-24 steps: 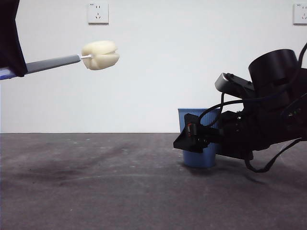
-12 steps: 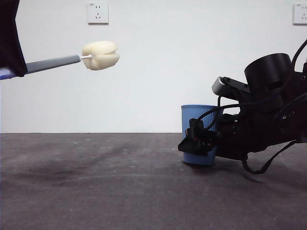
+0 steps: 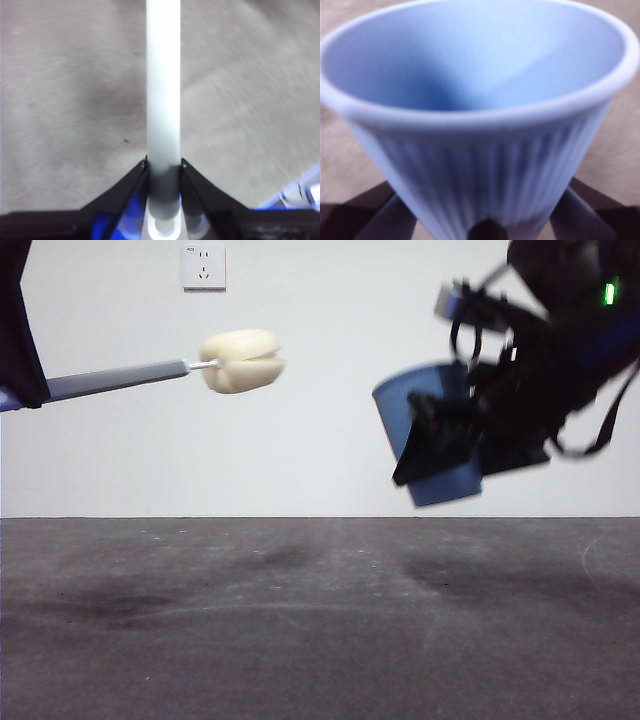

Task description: Pick up the cup brush,pick up the cup,insert the brush into the cup,clean the cup,put the cup brush back,put the cup back to the fixed position on the table

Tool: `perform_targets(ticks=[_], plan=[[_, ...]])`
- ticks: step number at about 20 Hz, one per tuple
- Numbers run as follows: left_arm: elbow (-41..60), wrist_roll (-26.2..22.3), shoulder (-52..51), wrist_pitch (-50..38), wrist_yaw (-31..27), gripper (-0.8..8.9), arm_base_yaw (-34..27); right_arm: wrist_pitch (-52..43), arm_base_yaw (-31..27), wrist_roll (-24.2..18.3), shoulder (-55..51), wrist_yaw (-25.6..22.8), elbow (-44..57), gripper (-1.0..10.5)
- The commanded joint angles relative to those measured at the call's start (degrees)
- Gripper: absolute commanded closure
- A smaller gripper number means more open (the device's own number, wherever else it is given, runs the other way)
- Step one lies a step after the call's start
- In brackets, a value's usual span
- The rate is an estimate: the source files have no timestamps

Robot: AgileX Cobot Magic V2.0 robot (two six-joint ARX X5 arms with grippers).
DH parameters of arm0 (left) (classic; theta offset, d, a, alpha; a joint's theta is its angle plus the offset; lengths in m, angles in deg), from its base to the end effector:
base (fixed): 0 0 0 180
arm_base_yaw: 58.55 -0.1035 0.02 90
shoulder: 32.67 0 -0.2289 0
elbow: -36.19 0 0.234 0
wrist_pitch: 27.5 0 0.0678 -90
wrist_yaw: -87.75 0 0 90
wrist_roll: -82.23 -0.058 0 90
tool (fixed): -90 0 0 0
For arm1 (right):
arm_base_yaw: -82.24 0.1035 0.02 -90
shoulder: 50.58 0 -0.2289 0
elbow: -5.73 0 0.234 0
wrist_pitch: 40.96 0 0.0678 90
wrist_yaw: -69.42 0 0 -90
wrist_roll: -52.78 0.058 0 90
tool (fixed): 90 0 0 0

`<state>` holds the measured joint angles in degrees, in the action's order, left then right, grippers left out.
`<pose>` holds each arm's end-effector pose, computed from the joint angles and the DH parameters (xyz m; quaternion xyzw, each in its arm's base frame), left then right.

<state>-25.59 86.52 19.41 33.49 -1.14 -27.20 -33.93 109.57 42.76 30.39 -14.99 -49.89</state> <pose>0.1605 -0.0991 0.2253 0.0804 0.4269 -0.2361 0.8692 0.2653 0.1435 0.1622 -0.1328 0.2490 0.2950 0.9129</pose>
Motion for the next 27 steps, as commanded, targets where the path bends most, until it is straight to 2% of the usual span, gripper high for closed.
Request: perform_targets(ticks=[1,4,7,10,15,18,22,27], plan=[[-0.04,-4.96,-0.13,2.12,0.90,8.22,0.04,11.43,0.98,-7.52,-2.40,-3.54,-3.30,9.6],[-0.04,-9.29,-0.13,4.98,0.79,8.22,0.04,25.44,2.32,-15.78,-3.04,-11.15,-8.33,9.6],[-0.04,-14.36,-0.02,6.67,0.79,8.22,0.11,32.59,4.00,-25.55,-3.04,-19.21,-10.14,9.6],[-0.07,-19.39,0.02,7.58,0.83,8.22,0.17,35.39,5.70,-33.11,-3.04,-24.55,-10.19,9.6],[-1.57,-21.09,3.04,9.33,0.59,8.22,3.43,35.28,9.11,-46.01,-3.04,-33.35,-10.27,9.6],[-5.14,-21.09,6.16,9.11,0.35,8.22,6.12,34.69,10.99,-49.86,-3.04,-36.20,-10.32,9.6],[-8.79,-22.51,10.45,10.56,-0.39,8.22,7.69,30.95,13.27,-52.68,-3.04,-39.04,-10.45,9.6],[-8.83,-22.51,13.73,10.27,-1.05,8.22,10.32,29.11,14.12,-56.68,-3.02,-39.19,-10.58,9.6]])
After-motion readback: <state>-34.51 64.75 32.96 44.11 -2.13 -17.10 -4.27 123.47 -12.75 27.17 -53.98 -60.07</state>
